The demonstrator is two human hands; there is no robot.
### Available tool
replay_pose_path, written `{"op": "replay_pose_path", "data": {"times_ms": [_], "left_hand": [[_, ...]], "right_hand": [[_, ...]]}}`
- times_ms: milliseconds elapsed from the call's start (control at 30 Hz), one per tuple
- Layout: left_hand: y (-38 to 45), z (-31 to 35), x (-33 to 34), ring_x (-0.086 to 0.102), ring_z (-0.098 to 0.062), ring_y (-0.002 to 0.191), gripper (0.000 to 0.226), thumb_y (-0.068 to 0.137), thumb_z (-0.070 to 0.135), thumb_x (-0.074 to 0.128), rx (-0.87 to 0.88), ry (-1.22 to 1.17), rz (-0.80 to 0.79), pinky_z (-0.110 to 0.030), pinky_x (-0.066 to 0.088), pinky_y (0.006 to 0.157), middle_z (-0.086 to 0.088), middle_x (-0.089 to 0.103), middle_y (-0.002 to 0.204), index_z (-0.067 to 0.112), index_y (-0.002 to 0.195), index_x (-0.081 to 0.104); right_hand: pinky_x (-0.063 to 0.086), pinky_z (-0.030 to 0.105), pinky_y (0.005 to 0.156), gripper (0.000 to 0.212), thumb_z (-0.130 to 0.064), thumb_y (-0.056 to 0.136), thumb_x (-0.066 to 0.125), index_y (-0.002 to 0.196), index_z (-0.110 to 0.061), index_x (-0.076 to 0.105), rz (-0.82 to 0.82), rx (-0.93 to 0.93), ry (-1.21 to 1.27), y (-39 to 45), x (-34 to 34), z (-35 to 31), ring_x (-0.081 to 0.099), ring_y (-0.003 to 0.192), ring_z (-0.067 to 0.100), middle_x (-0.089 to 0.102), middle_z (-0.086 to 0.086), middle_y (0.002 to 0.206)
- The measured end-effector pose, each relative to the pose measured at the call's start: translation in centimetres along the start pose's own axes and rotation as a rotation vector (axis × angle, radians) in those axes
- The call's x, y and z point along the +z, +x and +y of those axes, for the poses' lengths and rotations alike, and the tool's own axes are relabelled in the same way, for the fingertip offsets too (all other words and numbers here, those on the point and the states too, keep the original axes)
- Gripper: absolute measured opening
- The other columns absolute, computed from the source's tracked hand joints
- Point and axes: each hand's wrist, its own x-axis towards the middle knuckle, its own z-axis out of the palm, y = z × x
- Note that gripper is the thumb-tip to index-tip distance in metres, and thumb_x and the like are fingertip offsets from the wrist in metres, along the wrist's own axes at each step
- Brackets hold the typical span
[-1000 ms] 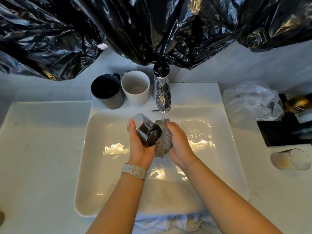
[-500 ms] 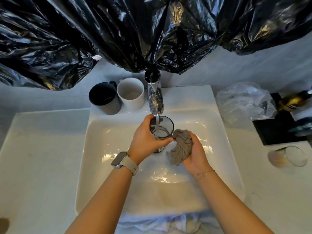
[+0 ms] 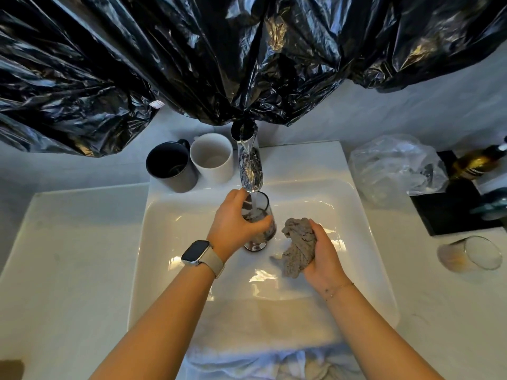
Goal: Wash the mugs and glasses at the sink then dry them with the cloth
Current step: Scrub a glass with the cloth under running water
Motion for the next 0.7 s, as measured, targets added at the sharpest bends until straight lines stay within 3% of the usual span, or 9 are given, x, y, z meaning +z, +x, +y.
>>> {"op": "replay_pose_path", "data": {"times_ms": [67,133,233,333,400,467,533,633,700], "left_hand": [[0.0,0.0,0.5,0.062,-0.020,0.099,0.029,0.088,0.032,0.068,-0.136,-0.212,0.038,-0.031,0.055,0.083,-0.003,0.061,0.107,0.026,0.115,0.059],[-0.3,-0.2,0.9,0.068,-0.031,0.099,0.024,0.096,0.031,0.059,-0.377,-0.588,-0.003,-0.038,0.060,0.077,-0.012,0.068,0.107,0.021,0.118,0.061],[-0.9,-0.7,1.1,0.072,-0.033,0.091,0.027,0.095,0.034,0.054,-0.644,-0.990,-0.076,-0.043,0.061,0.077,-0.018,0.072,0.103,0.013,0.104,0.069],[-1.1,-1.2,1.6,0.074,-0.033,0.089,0.035,0.093,0.042,0.058,-0.844,-1.230,-0.058,-0.048,0.059,0.082,-0.017,0.074,0.104,0.014,0.088,0.079],[-1.0,-1.5,1.8,0.074,-0.033,0.091,0.040,0.091,0.047,0.061,-0.938,-1.301,-0.036,-0.045,0.060,0.075,-0.018,0.073,0.108,0.012,0.102,0.076],[-0.8,-1.8,1.9,0.074,-0.032,0.088,0.042,0.090,0.044,0.062,-0.976,-1.311,-0.034,-0.043,0.061,0.069,-0.018,0.073,0.107,0.011,0.116,0.068],[-0.8,-1.9,2.1,0.075,-0.031,0.082,0.039,0.090,0.040,0.060,-0.980,-1.277,-0.078,-0.043,0.061,0.066,-0.018,0.074,0.100,0.010,0.114,0.066],[-0.9,-1.7,2.2,0.075,-0.033,0.081,0.037,0.089,0.037,0.061,-1.004,-1.308,-0.102,-0.042,0.060,0.063,-0.020,0.075,0.097,0.009,0.113,0.066],[-0.8,-1.9,2.0,0.075,-0.034,0.078,0.031,0.088,0.036,0.062,-1.007,-1.342,-0.041,-0.042,0.060,0.060,-0.019,0.075,0.093,0.011,0.105,0.068]], "right_hand": [[0.059,0.052,0.060,0.035,-0.037,0.100,0.048,0.094,-0.013,0.073,-0.020,-0.018,-0.045,-0.4,0.2,-0.3,0.063,0.056,0.022,0.070,0.008,0.083],[0.048,0.073,0.080,0.034,-0.035,0.099,0.051,0.115,-0.008,0.064,-0.019,-0.075,-0.113,-0.7,0.2,-0.5,0.058,0.064,0.028,0.067,0.013,0.097],[0.045,0.077,0.077,0.027,-0.027,0.095,0.060,0.116,-0.010,0.059,-0.012,-0.256,-0.250,-1.6,0.4,-0.7,0.058,0.067,0.034,0.070,0.013,0.099],[0.051,0.057,0.060,0.016,-0.025,0.090,0.065,0.103,-0.016,0.067,-0.041,-0.389,-0.400,-2.6,1.1,-0.5,0.050,0.063,0.035,0.069,0.012,0.086],[0.049,0.038,0.054,0.016,-0.026,0.088,0.068,0.102,-0.020,0.067,-0.069,-0.492,-0.515,-2.9,1.5,-0.2,0.052,0.064,0.032,0.067,0.012,0.090],[0.053,0.024,0.072,0.019,-0.021,0.087,0.070,0.105,-0.017,0.066,-0.100,-0.663,-0.678,-2.7,2.2,0.0,0.062,0.087,0.018,0.064,0.006,0.104],[0.048,0.015,0.085,0.020,-0.011,0.086,0.072,0.105,-0.012,0.065,-0.169,-0.842,-0.834,-2.1,3.6,0.0,0.058,0.100,0.005,0.058,0.003,0.107],[0.044,0.008,0.084,0.018,-0.009,0.087,0.071,0.103,-0.007,0.065,-0.173,-0.975,-0.995,-0.6,5.4,-0.5,0.054,0.099,-0.003,0.053,0.006,0.107],[0.043,0.007,0.080,0.013,-0.008,0.088,0.069,0.099,-0.004,0.063,-0.095,-0.955,-0.983,0.3,5.2,-0.7,0.053,0.093,-0.008,0.052,0.007,0.103]]}}
